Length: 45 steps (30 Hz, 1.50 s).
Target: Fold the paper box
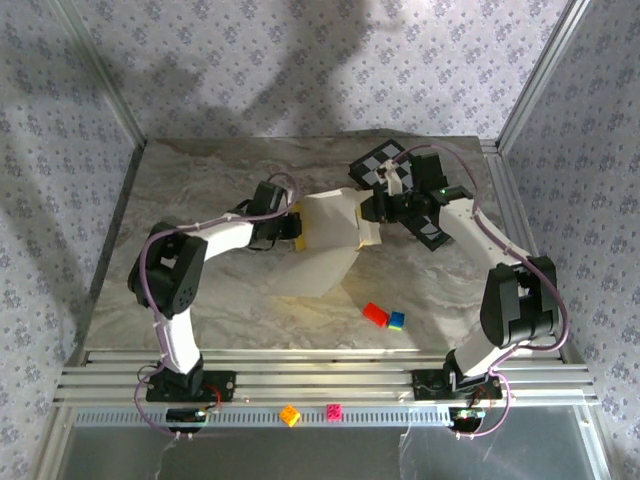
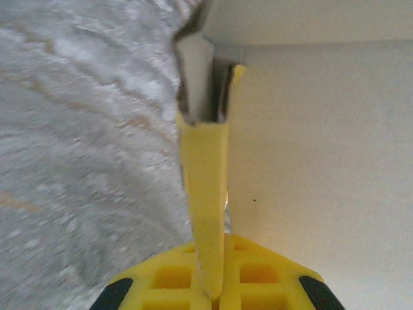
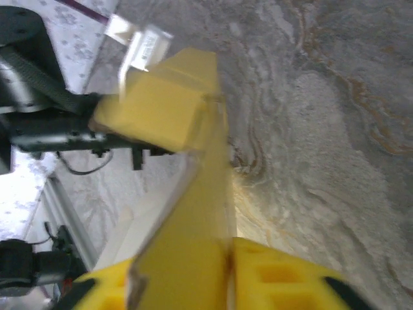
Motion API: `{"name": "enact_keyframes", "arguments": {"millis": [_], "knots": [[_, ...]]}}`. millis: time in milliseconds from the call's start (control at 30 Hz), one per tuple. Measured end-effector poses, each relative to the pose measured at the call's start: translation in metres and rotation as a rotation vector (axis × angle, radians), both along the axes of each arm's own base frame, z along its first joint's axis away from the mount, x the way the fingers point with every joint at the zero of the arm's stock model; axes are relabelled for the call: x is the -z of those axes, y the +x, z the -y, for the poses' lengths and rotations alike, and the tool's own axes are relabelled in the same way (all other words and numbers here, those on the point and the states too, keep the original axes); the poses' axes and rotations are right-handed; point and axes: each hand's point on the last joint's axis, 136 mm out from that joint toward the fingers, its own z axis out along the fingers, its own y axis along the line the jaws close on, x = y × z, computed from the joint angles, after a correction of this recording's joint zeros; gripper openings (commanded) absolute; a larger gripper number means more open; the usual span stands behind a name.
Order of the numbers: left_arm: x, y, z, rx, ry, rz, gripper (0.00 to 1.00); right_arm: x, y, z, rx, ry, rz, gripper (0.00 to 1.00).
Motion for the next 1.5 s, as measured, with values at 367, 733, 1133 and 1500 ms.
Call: {"name": "enact_keyframes", "arguments": {"millis": [367,733,1133,1500], "knots": [[-0.038,0.000,-0.039,-0.152,0.261,0.185,0.00,-0.097,-0.027,0.006,0.461,0.117,-0.050,0.49],[-0.036,-0.009,-0.056,-0.218,0.427,0.250,0.00,-0.046,0.034,0.024,0.955,0.258,-0.432,0.48],[-0.042,-0.005,-0.060,-0.252,0.462,0.302,0.00,0.017,0.061,-0.004,1.118,0.381,-0.675,0.48],[-0.043,-0.002,-0.061,-0.251,0.470,0.320,0.00,0.054,0.089,-0.034,1.109,0.399,-0.729,0.31]]}}
